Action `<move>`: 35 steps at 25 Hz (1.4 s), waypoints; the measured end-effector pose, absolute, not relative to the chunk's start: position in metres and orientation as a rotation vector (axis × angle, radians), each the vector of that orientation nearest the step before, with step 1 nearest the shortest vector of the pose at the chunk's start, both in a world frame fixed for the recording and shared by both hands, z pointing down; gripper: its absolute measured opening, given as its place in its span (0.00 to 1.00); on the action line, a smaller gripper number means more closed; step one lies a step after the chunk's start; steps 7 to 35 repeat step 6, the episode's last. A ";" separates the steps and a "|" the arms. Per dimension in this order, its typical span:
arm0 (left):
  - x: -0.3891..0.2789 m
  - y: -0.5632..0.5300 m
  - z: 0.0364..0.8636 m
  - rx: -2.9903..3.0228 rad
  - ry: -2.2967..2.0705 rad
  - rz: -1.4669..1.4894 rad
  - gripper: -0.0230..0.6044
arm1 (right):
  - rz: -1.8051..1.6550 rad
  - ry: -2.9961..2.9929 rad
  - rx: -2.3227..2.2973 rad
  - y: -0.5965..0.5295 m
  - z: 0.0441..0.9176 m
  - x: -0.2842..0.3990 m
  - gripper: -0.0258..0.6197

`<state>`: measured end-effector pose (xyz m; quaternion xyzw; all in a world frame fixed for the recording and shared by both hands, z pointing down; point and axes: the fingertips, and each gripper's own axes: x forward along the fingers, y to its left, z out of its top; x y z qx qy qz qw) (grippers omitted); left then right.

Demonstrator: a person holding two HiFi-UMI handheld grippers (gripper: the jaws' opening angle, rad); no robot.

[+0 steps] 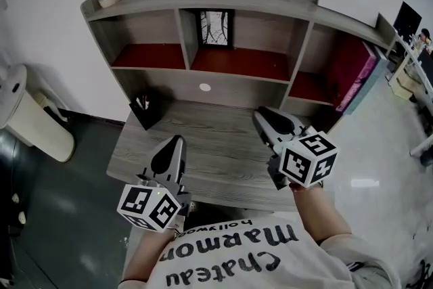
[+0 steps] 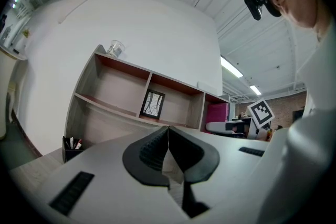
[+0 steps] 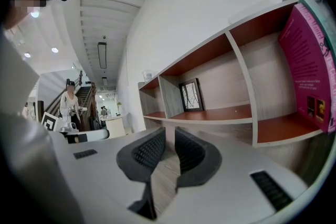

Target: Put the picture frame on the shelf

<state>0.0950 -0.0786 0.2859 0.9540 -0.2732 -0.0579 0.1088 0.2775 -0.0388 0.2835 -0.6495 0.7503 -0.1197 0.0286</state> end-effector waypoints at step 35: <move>0.093 -0.077 0.287 2.808 -0.816 -0.166 0.06 | -0.370 2.315 -1.997 -0.039 0.286 0.276 0.14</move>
